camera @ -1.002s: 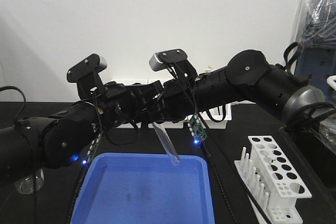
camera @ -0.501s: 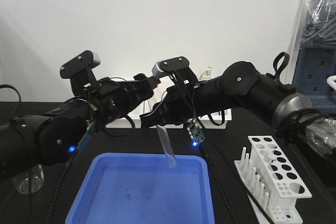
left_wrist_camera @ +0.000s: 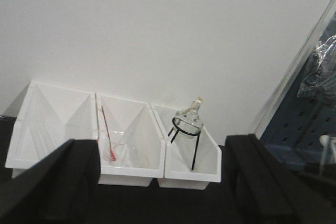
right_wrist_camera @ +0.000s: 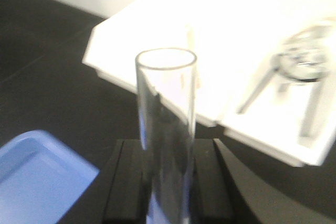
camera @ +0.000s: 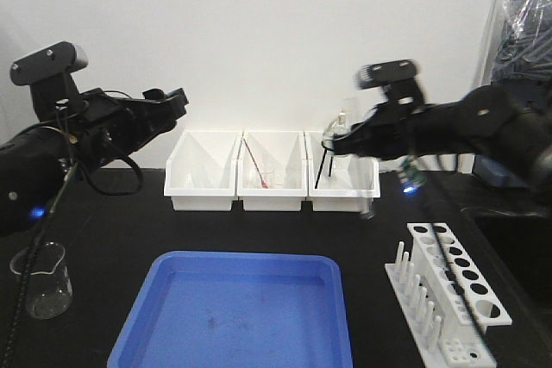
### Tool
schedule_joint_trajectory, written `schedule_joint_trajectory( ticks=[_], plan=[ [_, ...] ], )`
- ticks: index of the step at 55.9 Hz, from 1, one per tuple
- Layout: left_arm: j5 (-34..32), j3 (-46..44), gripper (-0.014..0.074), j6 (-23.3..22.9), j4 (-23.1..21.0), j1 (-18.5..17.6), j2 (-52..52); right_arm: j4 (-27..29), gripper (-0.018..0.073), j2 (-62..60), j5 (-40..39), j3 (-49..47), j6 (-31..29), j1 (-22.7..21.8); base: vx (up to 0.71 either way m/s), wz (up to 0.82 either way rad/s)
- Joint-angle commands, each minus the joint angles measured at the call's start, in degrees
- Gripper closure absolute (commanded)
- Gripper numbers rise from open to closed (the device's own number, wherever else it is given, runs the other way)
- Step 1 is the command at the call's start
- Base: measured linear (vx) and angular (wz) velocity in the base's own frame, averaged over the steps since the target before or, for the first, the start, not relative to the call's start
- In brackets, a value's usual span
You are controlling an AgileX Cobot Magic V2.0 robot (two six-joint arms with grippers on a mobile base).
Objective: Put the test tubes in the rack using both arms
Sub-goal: 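Open the left gripper and carry the tube toward the white rack with the right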
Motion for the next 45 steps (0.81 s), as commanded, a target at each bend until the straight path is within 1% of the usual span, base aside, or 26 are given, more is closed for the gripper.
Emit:
schedule_joint_trajectory(
  ticks=[1, 4, 9, 10, 12, 18, 21, 24, 27, 30, 32, 33, 35, 39, 41, 45],
  plan=[
    [-3.87, -1.88, 0.0006, 1.4, 0.15, 0.93, -2.93, 2.57, 0.0571, -4.84, -4.17, -1.87, -2.89, -4.14, 0.0, 0.0],
    [-3.81, -1.88, 0.0006, 1.4, 0.15, 1.27, -2.93, 4.5, 0.0571, -5.27, -3.94, -1.87, -4.57, -6.75, 0.0, 0.0],
    [-3.87, -1.88, 0.0006, 1.45, 0.15, 1.63, -2.88, 10.8, 0.0571, -6.02, -2.48, -1.7, -7.49, -10.98, 0.0, 0.0],
    [-3.87, -1.88, 0.0006, 1.45, 0.15, 1.63, -2.88, 13.04, 0.0571, -6.22, -1.86, -1.69, -9.35, -11.82, 0.0, 0.0],
    [-3.87, -1.88, 0.0006, 1.45, 0.15, 1.63, -2.88, 15.67, 0.0571, -6.2, -0.33, -1.69, -12.83, -13.29, 0.0, 0.0],
    [-3.88, -1.88, 0.0006, 1.72, 0.15, 1.63, -2.88, 21.52, 0.0571, -6.19, 3.77, -0.44, -20.39, -15.64, 0.0, 0.0],
    [-3.88, -1.88, 0.0006, 1.83, 0.15, 1.63, -2.83, 25.19, 0.0571, -6.8, 4.4, 3.03, -24.96, -16.85, 0.0, 0.0],
    [-3.88, -1.88, 0.0006, 1.83, 0.15, 1.63, -2.83, 28.43, 0.0571, -7.64, 3.62, 6.99, -28.29, -18.02, 0.0, 0.0],
    [-3.93, -1.88, 0.0006, 1.9, 0.15, 1.63, -2.83, 33.48, 0.0571, -8.96, 3.09, 12.46, -32.05, -19.2, 0.0, 0.0],
    [-4.15, -1.88, 0.0006, 1.9, 0.15, 1.63, -2.83, 39.37, 0.0571, -10.76, 1.3, 17.86, -39.72, -19.79, 0.0, 0.0],
    [-4.38, -1.88, 0.0006, 1.9, 0.15, 1.63, -2.83, 44.72, 0.0571, -12.16, -1.51, 20.82, -46.95, -19.79, 0.0, 0.0],
    [-4.53, -1.88, 0.0006, 1.9, 0.15, 1.63, -2.83, 46.83, 0.0571, -12.59, -2.39, 22.44, -49.3, -19.79, 0.0, 0.0],
    [-4.9, -1.88, 0.0006, 1.9, 0.15, 1.63, -2.83, 53.52, 0.0571, -13.68, -4.26, 24.78, -55.8, -19.48, 0.0, 0.0],
    [-5.53, -1.88, 0.0006, 1.9, 0.15, 1.63, -2.83, 63.66, 0.0571, -14.68, -4.79, 28.71, -64.1, -19.29, 0.0, 0.0],
    [-5.98, -1.88, 0.0006, 1.9, 0.15, 1.63, -2.83, 64.44, 0.0571, -14.88, -4.69, 30.26, -66.37, -18.92, 0.0, 0.0],
    [-6.38, -1.88, 0.0006, 1.9, 0.15, 1.63, -2.83, 64.34, 0.0571, -14.54, -5.15, 32.12, -66.64, -17.6, 0.0, 0.0]
  ],
)
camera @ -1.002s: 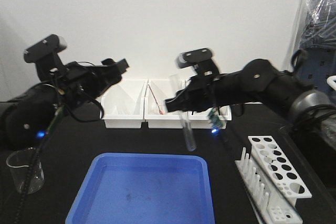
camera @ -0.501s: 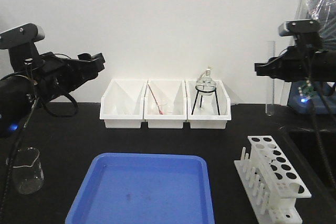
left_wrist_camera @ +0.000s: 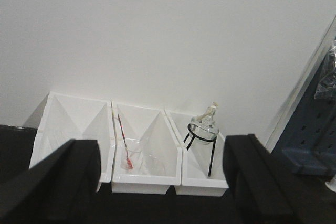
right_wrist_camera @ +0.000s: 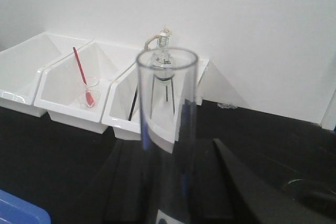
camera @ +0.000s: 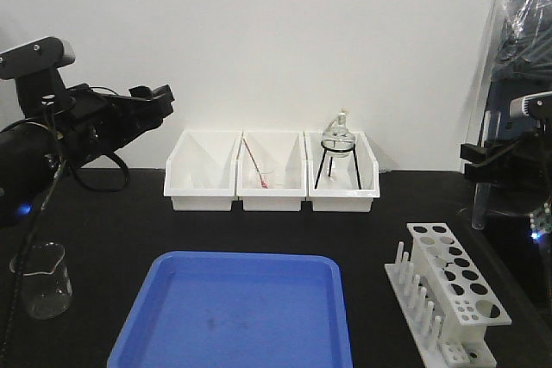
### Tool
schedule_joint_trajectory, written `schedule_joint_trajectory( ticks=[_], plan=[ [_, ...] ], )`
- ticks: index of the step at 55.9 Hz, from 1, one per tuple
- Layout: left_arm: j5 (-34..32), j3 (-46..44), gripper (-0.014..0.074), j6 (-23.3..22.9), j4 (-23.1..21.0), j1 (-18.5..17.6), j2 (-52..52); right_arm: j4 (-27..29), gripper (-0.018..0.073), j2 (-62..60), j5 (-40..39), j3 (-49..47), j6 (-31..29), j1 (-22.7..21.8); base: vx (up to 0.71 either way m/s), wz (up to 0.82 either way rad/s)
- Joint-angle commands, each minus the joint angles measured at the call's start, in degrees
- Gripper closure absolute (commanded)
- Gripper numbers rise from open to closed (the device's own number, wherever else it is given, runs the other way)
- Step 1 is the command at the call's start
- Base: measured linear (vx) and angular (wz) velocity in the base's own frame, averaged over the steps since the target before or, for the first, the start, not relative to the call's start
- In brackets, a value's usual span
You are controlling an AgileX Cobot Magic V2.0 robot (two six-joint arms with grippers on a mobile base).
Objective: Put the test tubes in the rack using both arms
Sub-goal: 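Open the left gripper and carry the tube toward the white rack with the right, then lower the test tube into a hole of the white rack with the right gripper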
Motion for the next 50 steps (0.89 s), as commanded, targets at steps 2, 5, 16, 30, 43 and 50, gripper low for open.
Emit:
schedule_joint_trajectory(
  ticks=[2, 5, 16, 30, 43, 50],
  plan=[
    [-5.83, -1.88, 0.0006, 0.06, 0.02, 0.18, -2.62, 7.51, 0.0571, -2.99, -0.12, 1.14, -4.1, 2.04, 0.0, 0.0],
    [-5.83, -1.88, 0.0006, 0.06, 0.02, 0.18, -2.62, 7.51, 0.0571, -2.52, -0.8, 1.46, -4.85, 3.42, 0.0, 0.0],
    [-5.83, -1.88, 0.0006, 0.06, 0.02, 0.18, -2.62, 7.58, 0.0571, -0.39, -1.96, 0.24, -7.42, 6.67, 0.0, 0.0],
    [-5.83, -1.88, 0.0006, 0.06, 0.02, 0.18, -2.62, 7.53, 0.0571, 1.16, -2.41, -0.07, -7.25, 7.12, 0.0, 0.0],
    [-5.93, -1.88, 0.0006, 0.06, 0.02, 0.18, -2.62, 7.53, 0.0571, 2.88, -3.08, -0.07, -7.79, 7.12, 0.0, 0.0],
    [-5.95, -1.88, 0.0006, 0.06, 0.02, 0.18, -2.62, 7.58, 0.0571, 3.05, -3.77, -0.07, -9.78, 7.12, 0.0, 0.0]
  ],
)
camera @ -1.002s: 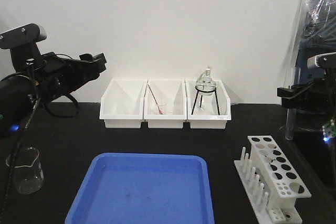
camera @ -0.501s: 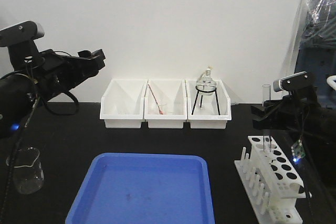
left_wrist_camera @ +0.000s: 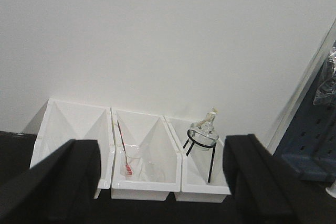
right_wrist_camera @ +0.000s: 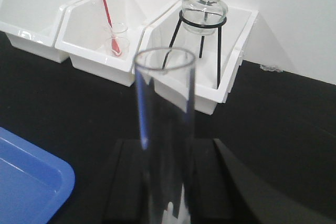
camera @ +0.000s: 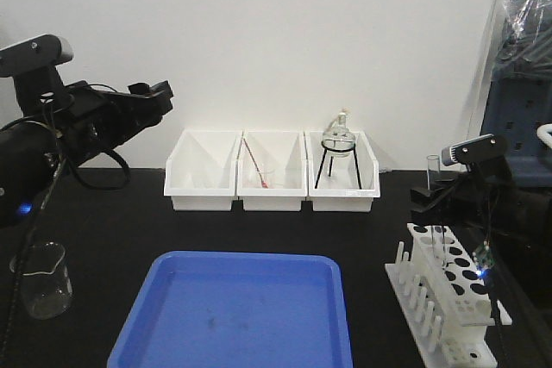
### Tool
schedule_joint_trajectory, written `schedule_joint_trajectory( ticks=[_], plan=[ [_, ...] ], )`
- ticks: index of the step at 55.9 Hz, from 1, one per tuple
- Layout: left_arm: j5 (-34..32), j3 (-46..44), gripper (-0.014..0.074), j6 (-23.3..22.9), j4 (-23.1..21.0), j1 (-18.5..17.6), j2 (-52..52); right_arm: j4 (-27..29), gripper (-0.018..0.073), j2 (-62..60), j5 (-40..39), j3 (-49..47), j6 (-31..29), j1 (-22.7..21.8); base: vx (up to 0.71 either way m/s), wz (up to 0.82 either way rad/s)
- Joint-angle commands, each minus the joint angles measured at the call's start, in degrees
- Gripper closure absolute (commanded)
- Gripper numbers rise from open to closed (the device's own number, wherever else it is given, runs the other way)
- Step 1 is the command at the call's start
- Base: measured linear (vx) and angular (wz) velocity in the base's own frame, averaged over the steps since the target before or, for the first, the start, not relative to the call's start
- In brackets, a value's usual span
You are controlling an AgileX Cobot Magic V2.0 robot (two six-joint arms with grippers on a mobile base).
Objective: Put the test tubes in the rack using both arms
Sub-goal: 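Lower the test tube into a hole of the white rack with the right gripper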
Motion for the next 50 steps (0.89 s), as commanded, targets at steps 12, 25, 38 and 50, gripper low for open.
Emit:
schedule_joint_trajectory(
  ticks=[12, 25, 38, 50],
  plan=[
    [-5.32, -1.88, 0.0006, 0.06, 0.02, 0.18, -2.62, 4.78, 0.0571, -2.86, 0.9, -2.07, -1.95, -0.09, 0.0, 0.0],
    [-5.47, -1.88, 0.0006, 0.06, 0.02, 0.18, -2.62, 4.78, 0.0571, -0.29, 1.68, -2.07, -2.01, -0.09, 0.0, 0.0],
    [-5.61, -1.88, 0.0006, 0.06, 0.02, 0.18, -2.62, 4.72, 0.0571, 0.08, 1.07, -2.07, -3.28, -0.09, 0.0, 0.0],
    [-5.89, -1.88, 0.0006, 0.06, 0.02, 0.18, -2.62, 4.72, 0.0568, 0.08, 1.02, -2.07, -3.28, -0.09, 0.0, 0.0]
  ],
)
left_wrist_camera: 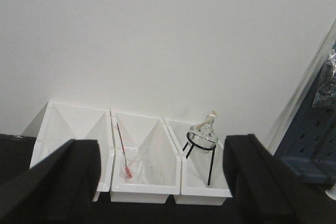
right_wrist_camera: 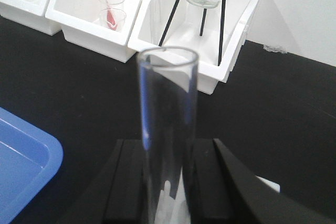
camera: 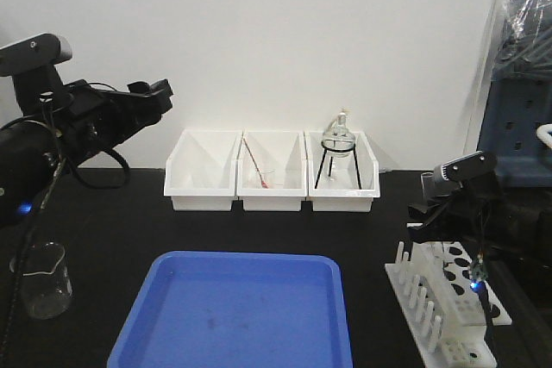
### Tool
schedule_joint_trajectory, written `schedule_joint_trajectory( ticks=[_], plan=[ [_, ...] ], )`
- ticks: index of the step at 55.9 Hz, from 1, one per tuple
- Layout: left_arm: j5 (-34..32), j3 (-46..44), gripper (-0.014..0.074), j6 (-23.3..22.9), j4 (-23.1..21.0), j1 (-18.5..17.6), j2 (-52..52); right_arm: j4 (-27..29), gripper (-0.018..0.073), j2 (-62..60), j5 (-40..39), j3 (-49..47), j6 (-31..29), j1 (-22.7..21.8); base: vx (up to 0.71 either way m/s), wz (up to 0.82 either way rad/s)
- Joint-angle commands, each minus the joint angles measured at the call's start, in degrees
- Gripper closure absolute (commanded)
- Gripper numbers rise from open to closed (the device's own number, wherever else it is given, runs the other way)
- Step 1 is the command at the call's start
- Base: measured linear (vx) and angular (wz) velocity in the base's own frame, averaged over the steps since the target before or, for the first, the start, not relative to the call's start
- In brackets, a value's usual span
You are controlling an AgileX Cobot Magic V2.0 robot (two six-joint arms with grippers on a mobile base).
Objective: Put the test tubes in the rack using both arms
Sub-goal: 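Lower the test tube into a hole of the white rack with the right gripper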
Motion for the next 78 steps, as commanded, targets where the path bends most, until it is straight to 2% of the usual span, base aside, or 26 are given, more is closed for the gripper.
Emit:
schedule_joint_trajectory(
  ticks=[1, 17, 25, 57, 67, 78],
  plan=[
    [-5.35, -1.88, 0.0006, 0.06, 0.02, 0.18, -2.62, 4.61, 0.0568, -3.3, 1.27, -1.85, -0.52, -0.09, 0.0, 0.0],
    [-6.54, -1.88, 0.0006, 0.06, 0.02, 0.18, -2.62, 4.61, 0.0567, -2.92, 2.25, 0.1, -0.41, -0.09, 0.0, 0.0],
    [-6.54, -1.88, 0.0006, 0.06, 0.15, 0.18, -2.62, 4.66, 0.0567, -2.92, 2.27, 0.29, -2.78, -0.09, 0.0, 0.0],
    [-6.78, -1.88, 0.0008, 0.06, 0.14, 0.18, -2.62, 4.6, 0.0548, -2.97, 2.51, 0.29, -2.22, -0.09, 0.0, 0.0],
    [-7.04, -1.88, 0.0008, 0.06, 0.14, 0.18, -2.62, 4.6, 0.0445, -3.48, 2.51, 0.29, -1.64, -0.09, 0.0, 0.0],
    [-8.45, -1.88, 0.0008, 0.07, 0.14, 0.18, -2.62, 4.6, 0.0214, -3.78, 2.51, 0.29, -0.81, -0.09, 0.0, 0.0]
  ],
)
